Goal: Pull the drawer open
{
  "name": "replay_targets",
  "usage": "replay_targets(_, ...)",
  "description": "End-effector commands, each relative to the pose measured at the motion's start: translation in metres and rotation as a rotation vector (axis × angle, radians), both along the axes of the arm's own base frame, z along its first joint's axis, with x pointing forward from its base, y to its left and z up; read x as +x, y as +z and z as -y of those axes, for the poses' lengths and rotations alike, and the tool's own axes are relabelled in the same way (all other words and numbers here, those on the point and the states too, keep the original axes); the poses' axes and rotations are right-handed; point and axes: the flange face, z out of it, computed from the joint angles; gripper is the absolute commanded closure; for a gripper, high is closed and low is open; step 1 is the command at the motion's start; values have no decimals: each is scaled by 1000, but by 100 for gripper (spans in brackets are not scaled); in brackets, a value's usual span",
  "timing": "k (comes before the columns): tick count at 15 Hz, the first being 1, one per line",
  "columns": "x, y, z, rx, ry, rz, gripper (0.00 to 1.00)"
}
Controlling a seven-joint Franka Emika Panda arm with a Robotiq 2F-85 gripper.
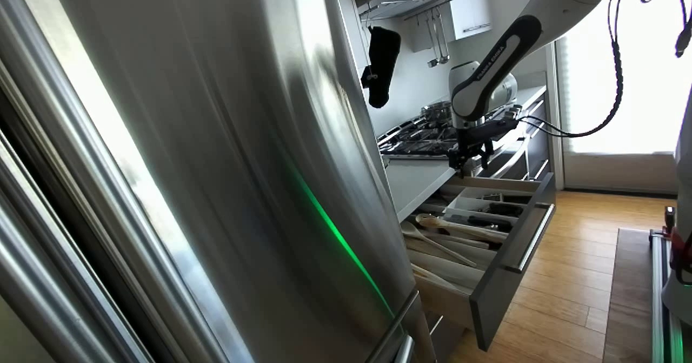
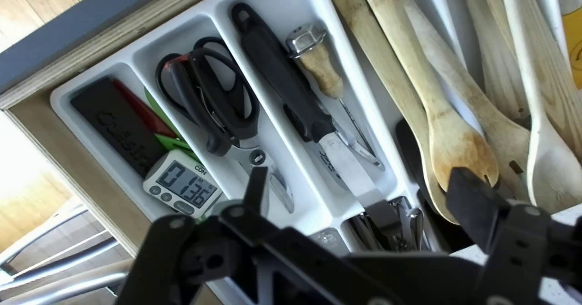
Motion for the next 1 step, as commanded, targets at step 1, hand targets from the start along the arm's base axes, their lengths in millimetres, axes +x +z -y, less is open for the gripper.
replay_targets(1, 0, 0, 0, 0, 0, -1, 0)
